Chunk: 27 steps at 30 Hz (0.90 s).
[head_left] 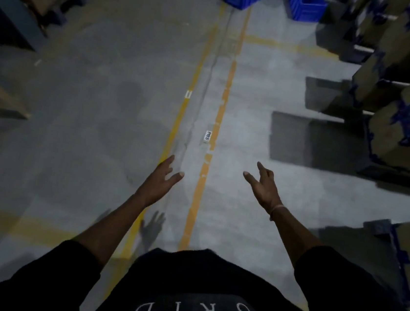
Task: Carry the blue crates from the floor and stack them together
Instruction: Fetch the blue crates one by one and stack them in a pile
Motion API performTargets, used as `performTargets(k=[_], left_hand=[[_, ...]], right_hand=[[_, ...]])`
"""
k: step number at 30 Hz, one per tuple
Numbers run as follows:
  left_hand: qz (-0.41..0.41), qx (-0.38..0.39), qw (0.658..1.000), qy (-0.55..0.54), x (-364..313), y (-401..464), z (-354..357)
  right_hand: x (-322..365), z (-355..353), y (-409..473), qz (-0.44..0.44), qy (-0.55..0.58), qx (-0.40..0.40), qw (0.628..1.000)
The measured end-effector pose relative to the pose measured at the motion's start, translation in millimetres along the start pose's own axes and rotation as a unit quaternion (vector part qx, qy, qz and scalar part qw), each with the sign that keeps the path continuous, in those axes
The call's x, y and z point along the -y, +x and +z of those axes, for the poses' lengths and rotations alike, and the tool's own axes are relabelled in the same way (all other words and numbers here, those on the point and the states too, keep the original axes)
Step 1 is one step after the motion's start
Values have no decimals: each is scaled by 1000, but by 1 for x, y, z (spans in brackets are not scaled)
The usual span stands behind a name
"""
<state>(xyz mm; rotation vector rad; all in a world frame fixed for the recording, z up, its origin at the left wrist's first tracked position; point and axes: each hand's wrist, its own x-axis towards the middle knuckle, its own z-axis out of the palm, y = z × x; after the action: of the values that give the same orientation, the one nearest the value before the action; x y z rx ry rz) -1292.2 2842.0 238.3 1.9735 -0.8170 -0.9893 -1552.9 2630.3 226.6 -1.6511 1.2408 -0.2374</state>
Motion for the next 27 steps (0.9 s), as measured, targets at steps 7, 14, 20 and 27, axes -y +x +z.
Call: performTargets(k=[7,14,20,27], left_hand=[[22,2,1000,-3,-66,138,-6],[51,18,998,14,-111,322,-25],[61,59,996,23,-167,473,-47],[72,121,987,71,-237,625,-64]], right_hand=[[48,-52,125,-13,-10,-16,1000],[99,-83,285,-15,-26,-46,998],[153,-107,406,10,-10,-79,997],[196,-135,527,43,33,-109,993]])
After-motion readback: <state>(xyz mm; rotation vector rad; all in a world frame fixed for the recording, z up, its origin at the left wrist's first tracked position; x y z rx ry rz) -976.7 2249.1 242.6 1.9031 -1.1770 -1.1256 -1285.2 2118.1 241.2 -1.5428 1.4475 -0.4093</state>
